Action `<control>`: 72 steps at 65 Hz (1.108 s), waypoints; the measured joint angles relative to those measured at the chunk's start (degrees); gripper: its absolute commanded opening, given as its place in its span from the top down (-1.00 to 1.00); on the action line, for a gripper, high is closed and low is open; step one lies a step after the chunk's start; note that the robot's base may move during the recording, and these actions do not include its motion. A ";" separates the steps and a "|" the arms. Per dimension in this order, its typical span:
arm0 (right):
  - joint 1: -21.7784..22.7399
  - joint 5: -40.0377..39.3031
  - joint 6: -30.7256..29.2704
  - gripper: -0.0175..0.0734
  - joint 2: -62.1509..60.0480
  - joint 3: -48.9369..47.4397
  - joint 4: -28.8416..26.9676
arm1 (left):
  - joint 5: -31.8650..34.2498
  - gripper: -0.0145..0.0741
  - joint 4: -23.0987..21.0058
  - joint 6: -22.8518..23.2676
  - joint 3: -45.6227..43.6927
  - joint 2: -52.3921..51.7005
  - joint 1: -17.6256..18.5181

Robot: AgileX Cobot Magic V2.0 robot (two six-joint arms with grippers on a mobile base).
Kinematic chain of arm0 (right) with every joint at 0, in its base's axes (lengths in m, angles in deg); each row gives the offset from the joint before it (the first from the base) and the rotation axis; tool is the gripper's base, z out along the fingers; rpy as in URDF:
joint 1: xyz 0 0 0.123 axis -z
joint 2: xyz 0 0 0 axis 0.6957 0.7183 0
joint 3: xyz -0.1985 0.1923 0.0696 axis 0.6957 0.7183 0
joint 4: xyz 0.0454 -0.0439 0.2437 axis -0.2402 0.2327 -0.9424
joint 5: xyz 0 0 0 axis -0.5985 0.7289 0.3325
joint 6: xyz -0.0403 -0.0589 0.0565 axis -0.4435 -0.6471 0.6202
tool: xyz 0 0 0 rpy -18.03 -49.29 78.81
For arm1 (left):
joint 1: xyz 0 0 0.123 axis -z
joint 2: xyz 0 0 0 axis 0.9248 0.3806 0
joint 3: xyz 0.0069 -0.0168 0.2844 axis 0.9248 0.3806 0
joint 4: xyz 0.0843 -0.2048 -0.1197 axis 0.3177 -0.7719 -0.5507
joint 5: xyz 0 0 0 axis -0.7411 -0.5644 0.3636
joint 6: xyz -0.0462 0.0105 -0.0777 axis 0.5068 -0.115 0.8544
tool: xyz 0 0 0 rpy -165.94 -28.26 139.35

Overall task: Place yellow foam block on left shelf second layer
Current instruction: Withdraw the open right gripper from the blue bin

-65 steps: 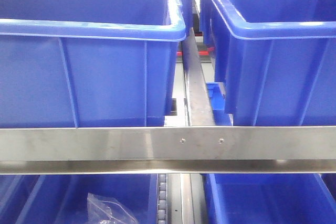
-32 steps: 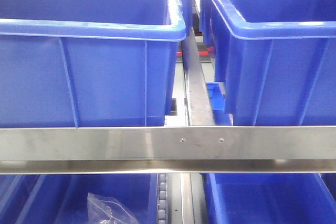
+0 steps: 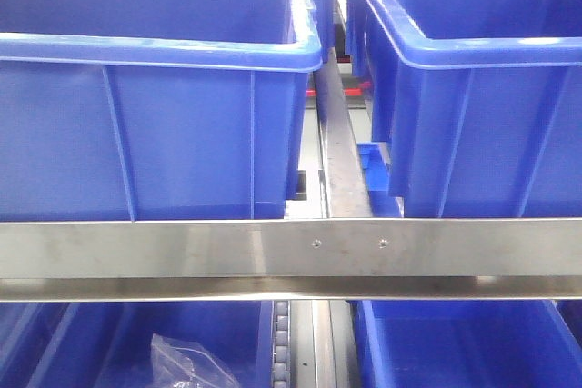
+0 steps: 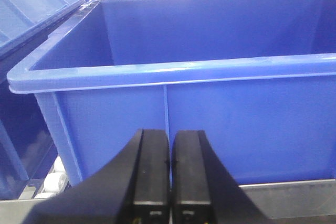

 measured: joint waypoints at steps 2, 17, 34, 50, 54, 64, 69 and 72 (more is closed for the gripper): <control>0.00 -1.43 0.00 0.49 -0.12 0.79 0.00 | 0.00 0.36 0.00 0.00 0.00 0.00 0.00; 0.00 -17.28 0.00 0.49 -4.70 7.22 0.35 | 0.00 0.36 0.00 0.00 0.00 0.00 0.00; 0.00 -9.78 0.00 0.49 -9.25 8.33 0.35 | 0.00 0.36 0.00 0.00 0.00 0.00 0.00; 0.00 -2.50 0.00 0.49 -12.12 8.37 0.35 | 0.00 0.36 0.00 0.00 0.00 0.00 0.00; 0.00 -2.27 0.00 0.49 -12.12 8.37 0.35 | 0.00 0.36 0.00 0.00 0.00 0.00 0.00; 0.00 -2.14 0.00 0.49 -12.12 8.37 0.35 | 0.00 0.36 0.00 0.00 0.00 0.00 0.00; 0.00 -2.14 0.00 0.49 -12.12 8.37 0.35 | 0.00 0.36 0.00 0.00 0.00 0.00 0.00; 0.00 -2.14 0.00 0.49 -12.12 8.37 0.35 | 0.00 0.36 0.00 0.00 0.00 0.00 0.00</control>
